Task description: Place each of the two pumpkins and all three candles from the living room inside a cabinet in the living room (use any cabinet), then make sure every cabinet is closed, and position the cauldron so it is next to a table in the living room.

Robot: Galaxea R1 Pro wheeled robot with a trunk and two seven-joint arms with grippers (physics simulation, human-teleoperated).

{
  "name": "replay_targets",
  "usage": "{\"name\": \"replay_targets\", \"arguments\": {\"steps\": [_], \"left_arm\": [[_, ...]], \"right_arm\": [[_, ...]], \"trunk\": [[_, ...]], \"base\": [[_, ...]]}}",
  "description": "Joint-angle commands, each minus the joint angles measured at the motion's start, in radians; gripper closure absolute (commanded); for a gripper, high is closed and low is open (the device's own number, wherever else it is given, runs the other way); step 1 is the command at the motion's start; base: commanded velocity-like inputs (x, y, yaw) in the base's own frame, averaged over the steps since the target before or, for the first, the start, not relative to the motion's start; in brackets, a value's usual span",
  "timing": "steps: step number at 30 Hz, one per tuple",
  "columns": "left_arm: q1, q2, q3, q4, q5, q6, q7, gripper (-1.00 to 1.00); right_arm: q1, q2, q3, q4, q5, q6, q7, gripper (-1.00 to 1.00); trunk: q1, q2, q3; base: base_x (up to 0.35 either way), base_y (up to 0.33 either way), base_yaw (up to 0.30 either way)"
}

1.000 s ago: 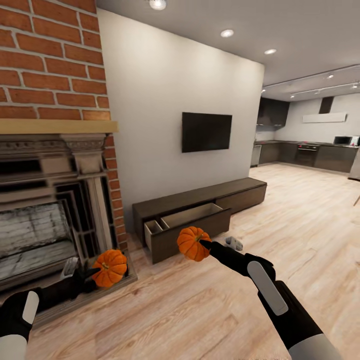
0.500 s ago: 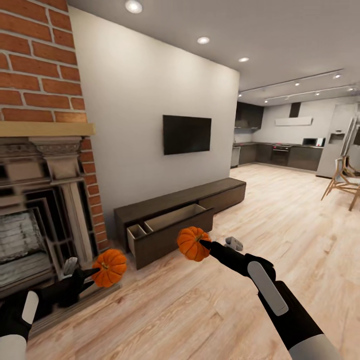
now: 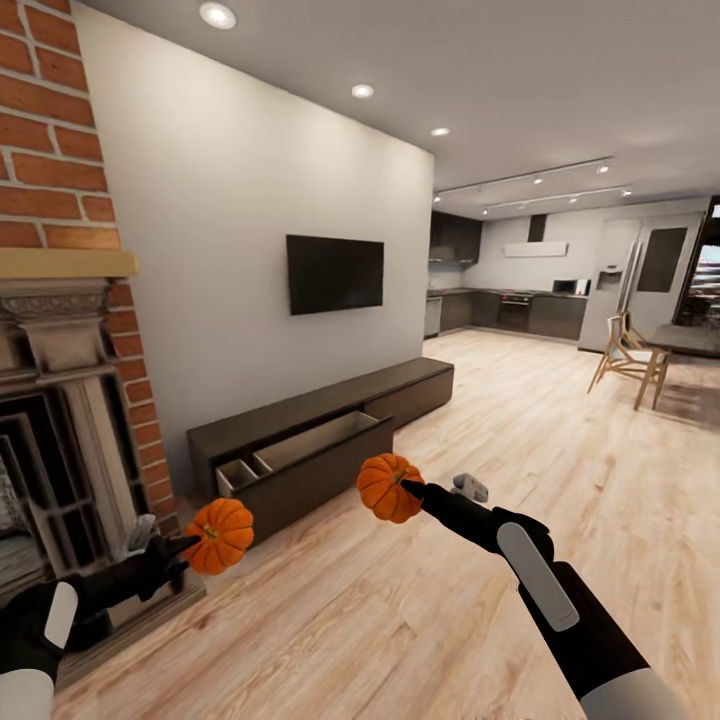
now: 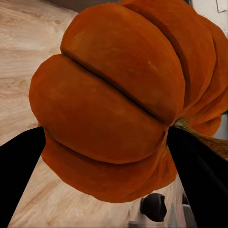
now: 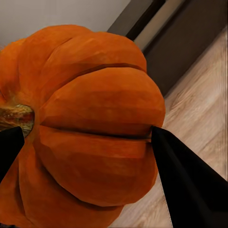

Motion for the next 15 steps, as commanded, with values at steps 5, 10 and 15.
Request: {"name": "replay_targets", "arguments": {"steps": [5, 10, 15], "left_arm": [[0.0, 0.002, 0.001, 0.0, 0.013, 0.005, 0.001, 1.0], [0.0, 0.002, 0.001, 0.0, 0.013, 0.004, 0.001, 1.0], [0.0, 0.003, 0.001, 0.0, 0.013, 0.004, 0.002, 1.0]], "right_arm": [[0.0, -0.001, 0.0, 0.0, -0.006, -0.001, 0.003, 1.0], [0.0, -0.001, 0.0, 0.001, -0.006, -0.002, 0.002, 1.0], [0.0, -0.001, 0.0, 0.001, -0.006, -0.003, 0.002, 1.0]], "trunk": [[0.0, 0.0, 0.005], [0.0, 0.0, 0.01], [0.0, 0.0, 0.015]], "base": [[0.0, 0.0, -0.246], [0.001, 0.0, -0.246], [0.09, 0.0, -0.246]]}}
